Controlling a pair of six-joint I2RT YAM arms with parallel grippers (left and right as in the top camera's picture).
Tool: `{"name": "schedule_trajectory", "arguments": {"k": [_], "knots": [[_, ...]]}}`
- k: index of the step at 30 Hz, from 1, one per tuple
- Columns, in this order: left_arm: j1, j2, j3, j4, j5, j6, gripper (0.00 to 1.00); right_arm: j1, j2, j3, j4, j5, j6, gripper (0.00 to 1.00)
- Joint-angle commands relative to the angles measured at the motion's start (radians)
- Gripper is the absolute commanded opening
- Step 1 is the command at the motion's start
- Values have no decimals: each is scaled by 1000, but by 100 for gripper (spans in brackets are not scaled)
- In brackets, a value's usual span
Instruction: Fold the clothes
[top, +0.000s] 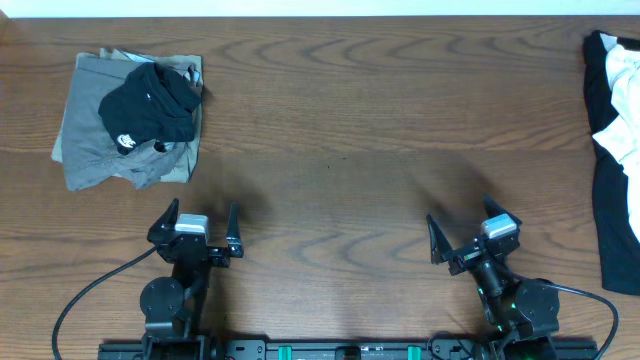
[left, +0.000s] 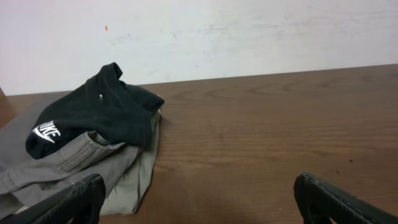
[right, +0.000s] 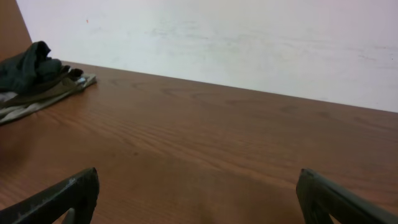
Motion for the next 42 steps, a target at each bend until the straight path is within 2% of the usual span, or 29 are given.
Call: {"name": "schedule_trajectory", "arguments": {"k": [1,7,10,14,18,22,28,35,38,42], "knots": [[6,2,-26,-9,16,8,98,-3,-5,-4,0,-1,-11,99],[6,3,-26,-14,127,-23,98,-3,-5,-4,72,-82,-11,99],[6,8,-25,-11,148,-124,98,-3,-5,-4,61,-141,-1,99],[6,9,-13,-11,150,-234,98,-3,-5,-4,85,-151,119,99],[6,17,61,-13,142,-234,98,-3,0,28,126,-148,153,99],[6,107,208,-76,92,-235,98,-5,75,132,43,-62,231,99],[6,430,531,-274,88,-235,98,-6,402,355,-42,20,229,99],[6,863,969,-647,88,-235,98,-8,896,708,-254,19,229,99],[6,993,1077,-736,88,-234,98,-31,1106,880,-386,13,227,99],[6,1094,1098,-766,125,-250,98,-44,1322,1060,-544,-98,202,99]]}}
